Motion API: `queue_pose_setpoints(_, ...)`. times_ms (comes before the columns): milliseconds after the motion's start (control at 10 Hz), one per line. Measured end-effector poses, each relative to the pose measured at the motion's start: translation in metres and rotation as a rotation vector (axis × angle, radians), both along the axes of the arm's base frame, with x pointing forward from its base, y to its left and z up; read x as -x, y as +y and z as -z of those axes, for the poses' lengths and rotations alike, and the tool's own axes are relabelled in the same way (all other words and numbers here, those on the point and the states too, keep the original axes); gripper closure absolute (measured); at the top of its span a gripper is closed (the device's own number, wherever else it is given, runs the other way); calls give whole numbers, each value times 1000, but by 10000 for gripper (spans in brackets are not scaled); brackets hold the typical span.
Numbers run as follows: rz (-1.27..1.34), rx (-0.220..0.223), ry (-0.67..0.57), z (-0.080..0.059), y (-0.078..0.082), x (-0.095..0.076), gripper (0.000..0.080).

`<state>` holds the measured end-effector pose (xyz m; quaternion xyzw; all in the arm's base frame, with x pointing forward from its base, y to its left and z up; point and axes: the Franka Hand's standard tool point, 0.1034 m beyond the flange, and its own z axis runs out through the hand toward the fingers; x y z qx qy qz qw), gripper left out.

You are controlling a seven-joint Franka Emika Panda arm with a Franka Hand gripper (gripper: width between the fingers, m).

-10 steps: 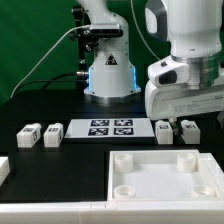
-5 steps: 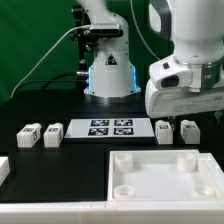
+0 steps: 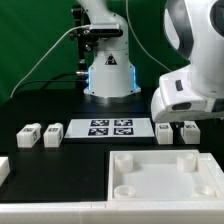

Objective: Assemble one leg

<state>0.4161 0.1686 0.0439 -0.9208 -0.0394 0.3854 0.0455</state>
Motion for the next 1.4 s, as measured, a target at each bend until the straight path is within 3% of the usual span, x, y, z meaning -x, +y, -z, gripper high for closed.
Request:
queue_pose_setpoints(100, -9, 4, 81, 0, -1, 4, 150)
queue_pose_setpoints(300, -7, -1, 70, 5, 1, 0, 150)
queue_pose_setpoints(1000, -34, 40, 126, 30, 17, 41, 150)
queue_pose_setpoints(1400, -53, 4, 118, 39, 10, 47, 150)
